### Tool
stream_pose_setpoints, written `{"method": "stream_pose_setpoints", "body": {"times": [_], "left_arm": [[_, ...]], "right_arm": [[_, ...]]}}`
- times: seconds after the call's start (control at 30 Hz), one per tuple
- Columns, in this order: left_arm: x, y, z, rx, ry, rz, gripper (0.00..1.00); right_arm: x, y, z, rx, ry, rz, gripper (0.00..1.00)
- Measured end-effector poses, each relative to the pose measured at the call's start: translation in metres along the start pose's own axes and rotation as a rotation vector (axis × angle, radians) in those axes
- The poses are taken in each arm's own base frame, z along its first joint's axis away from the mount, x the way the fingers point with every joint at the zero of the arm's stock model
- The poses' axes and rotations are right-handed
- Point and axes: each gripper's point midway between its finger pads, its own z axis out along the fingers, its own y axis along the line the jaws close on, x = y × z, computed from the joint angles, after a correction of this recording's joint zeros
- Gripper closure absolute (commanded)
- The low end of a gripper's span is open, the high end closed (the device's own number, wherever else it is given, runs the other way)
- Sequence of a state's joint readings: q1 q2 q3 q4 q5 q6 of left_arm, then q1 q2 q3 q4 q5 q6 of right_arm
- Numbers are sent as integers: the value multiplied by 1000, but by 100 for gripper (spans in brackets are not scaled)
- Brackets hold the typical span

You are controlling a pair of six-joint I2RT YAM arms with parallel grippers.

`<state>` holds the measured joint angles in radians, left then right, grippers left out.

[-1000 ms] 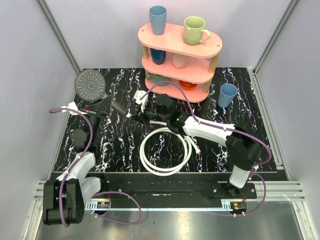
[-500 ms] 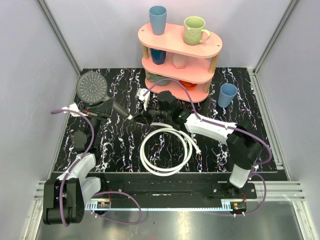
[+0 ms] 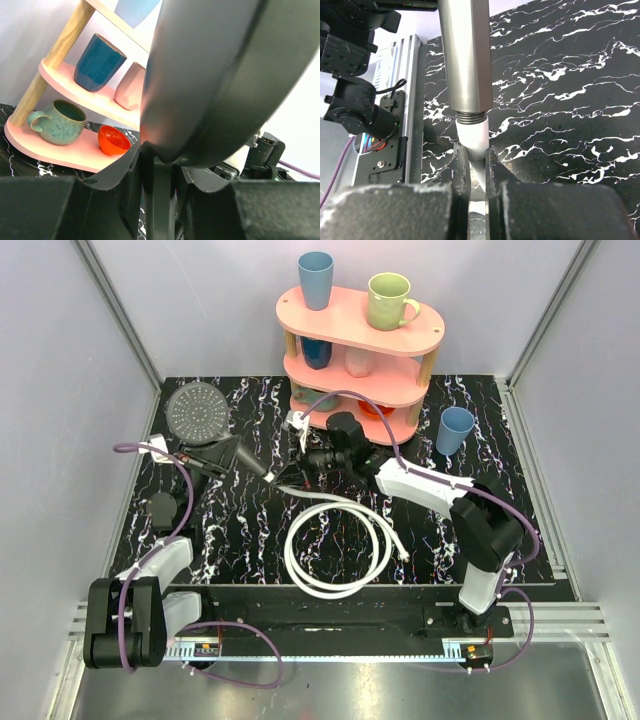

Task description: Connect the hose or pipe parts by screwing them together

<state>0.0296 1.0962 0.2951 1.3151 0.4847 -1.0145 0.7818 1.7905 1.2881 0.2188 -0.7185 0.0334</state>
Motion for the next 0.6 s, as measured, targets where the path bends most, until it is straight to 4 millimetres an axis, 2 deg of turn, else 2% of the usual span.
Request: {"method": "stream_pose_setpoints", "body": {"times": [0.3,0.47,0.6], "left_arm": [[4,5,10,2,24,-9,100],[7,12,13,-23,13,-26,100],[8,19,16,-47,-4,-35,100]], "right_arm": [[1,-6,-2,-109,-34,89,100],[2,-11,-1,-94,-34,106,98],[2,-17,-2,-68,-38,116,100]]}}
